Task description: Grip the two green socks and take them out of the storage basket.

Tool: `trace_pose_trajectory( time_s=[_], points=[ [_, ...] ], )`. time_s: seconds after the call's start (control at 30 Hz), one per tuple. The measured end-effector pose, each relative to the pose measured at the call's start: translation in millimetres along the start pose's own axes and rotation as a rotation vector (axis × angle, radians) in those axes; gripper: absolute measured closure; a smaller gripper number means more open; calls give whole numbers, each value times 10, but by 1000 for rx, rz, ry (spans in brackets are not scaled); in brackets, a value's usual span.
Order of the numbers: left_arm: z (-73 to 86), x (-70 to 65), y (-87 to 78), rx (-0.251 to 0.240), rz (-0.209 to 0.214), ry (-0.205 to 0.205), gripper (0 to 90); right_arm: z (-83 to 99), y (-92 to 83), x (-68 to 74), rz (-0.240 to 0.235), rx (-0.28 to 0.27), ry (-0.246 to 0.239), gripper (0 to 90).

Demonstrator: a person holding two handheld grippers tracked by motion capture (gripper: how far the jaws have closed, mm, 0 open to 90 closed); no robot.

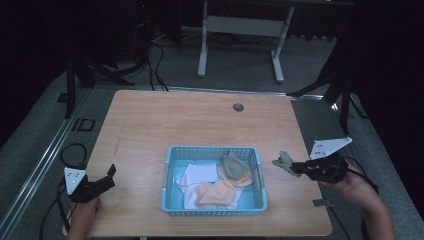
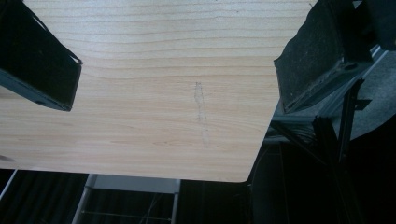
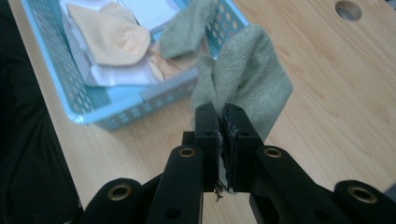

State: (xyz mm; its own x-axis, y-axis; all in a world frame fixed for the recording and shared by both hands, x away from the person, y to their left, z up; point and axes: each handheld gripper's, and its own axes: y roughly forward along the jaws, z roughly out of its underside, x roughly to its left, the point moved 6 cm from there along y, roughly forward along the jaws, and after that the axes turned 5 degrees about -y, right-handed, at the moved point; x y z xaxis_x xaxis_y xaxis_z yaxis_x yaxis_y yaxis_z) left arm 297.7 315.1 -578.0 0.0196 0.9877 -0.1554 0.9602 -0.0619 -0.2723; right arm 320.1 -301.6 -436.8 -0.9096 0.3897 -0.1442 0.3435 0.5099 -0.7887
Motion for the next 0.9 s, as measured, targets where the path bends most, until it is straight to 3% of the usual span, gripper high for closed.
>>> trace_pose_trajectory(
  time_s=[0.23,0.47,0.77,0.9],
  points=[
    [0,0,0,0,-1,2,5,256,41,4,18,-15,44,851],
    [0,-1,-1,0,-1,2,4,552,316,68,-27,-13,104,851],
    [0,-1,-1,0,-1,2,5,876,718,230,-84,30,145,851],
    [0,-3,-2,-1,-1,3,5,971,814,269,-82,41,154,850]
  ],
)
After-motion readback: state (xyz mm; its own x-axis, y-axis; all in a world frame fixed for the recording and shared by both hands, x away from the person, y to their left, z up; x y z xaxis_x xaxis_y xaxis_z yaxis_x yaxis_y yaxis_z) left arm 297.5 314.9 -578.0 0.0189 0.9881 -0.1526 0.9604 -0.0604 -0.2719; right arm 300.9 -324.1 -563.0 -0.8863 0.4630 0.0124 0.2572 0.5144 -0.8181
